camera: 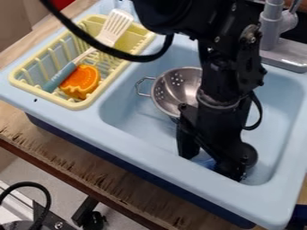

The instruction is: Put the blue spoon in the silver pot

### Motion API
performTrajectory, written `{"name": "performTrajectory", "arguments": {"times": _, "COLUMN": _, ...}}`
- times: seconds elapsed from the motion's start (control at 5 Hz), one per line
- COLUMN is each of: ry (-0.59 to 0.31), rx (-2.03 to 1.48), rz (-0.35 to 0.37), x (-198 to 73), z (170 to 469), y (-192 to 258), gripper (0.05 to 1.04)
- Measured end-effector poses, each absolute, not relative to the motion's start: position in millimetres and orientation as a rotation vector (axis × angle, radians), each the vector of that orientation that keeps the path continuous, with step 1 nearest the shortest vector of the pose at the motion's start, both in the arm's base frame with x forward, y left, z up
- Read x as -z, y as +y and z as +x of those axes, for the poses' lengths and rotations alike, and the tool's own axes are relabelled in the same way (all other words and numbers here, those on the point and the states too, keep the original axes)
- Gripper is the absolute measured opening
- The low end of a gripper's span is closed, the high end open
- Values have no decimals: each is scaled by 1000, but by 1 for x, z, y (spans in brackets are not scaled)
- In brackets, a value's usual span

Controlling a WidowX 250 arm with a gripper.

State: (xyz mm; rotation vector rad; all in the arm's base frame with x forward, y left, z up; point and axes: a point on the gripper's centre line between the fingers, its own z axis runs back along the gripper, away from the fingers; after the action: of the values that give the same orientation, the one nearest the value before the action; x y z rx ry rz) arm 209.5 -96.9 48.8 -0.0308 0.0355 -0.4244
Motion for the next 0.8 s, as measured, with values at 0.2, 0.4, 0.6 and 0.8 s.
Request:
{"name": "performTrajectory", "arguments": {"times": 0.2, "ry": 13, "rx": 429, "rz": -48, "x": -48, "z": 207, "y": -97, "gripper": 681}}
{"name": "performTrajectory", "arguments": {"times": 0.4, "ry": 77, "rx": 441, "rz": -106, "x": -51, "z": 204, "y": -99, "gripper": 408}}
{"name": "performTrajectory", "arguments": {"times": 0.6, "ry": 88, "rx": 443, "rz": -110, "x": -51, "z": 202, "y": -99, "gripper": 358}}
{"name": "performTrajectory", "arguments": {"times": 0.8, "ry": 75, "rx": 435, "rz": -144, "x": -63, "z": 204, "y": -104, "gripper": 358}}
